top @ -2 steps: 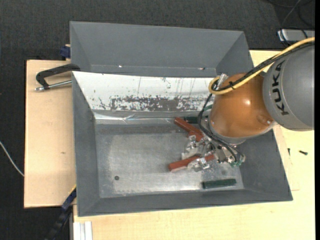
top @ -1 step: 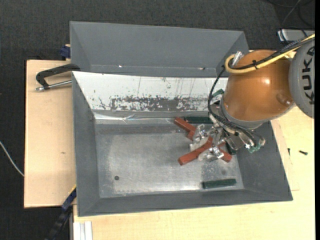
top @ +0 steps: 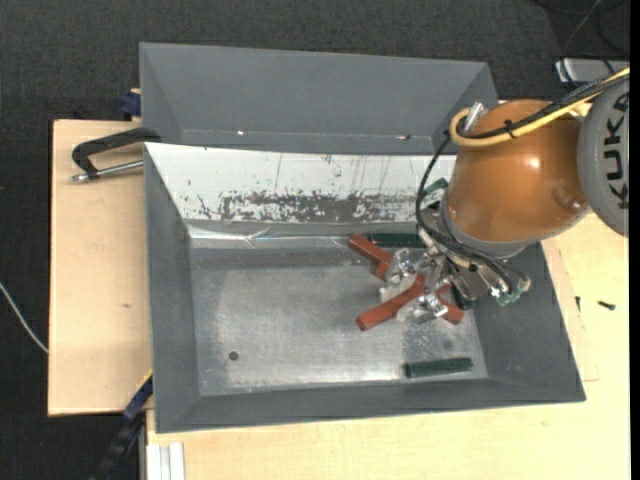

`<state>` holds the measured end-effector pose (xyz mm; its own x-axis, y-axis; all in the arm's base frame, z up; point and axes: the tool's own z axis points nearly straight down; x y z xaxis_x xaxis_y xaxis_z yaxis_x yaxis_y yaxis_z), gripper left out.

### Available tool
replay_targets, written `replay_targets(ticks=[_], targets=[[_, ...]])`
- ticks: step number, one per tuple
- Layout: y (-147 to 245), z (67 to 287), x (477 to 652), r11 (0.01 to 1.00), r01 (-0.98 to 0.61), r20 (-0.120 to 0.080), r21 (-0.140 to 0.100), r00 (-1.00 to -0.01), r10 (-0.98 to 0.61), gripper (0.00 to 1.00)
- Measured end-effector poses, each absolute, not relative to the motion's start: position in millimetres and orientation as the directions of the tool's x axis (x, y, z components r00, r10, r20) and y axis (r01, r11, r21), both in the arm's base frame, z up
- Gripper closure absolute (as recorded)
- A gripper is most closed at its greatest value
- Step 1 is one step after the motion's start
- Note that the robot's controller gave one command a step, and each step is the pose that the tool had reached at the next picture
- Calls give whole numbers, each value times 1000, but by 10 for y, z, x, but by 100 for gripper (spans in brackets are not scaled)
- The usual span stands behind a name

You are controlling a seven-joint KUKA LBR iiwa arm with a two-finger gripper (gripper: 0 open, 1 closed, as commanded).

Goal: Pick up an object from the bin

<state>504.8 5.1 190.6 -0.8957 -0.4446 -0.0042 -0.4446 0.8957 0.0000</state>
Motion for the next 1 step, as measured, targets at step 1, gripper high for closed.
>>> replay_targets(ticks=[1], targets=[[-17, 2103, 5102, 845, -535, 1, 4, -845, -535, 100]])
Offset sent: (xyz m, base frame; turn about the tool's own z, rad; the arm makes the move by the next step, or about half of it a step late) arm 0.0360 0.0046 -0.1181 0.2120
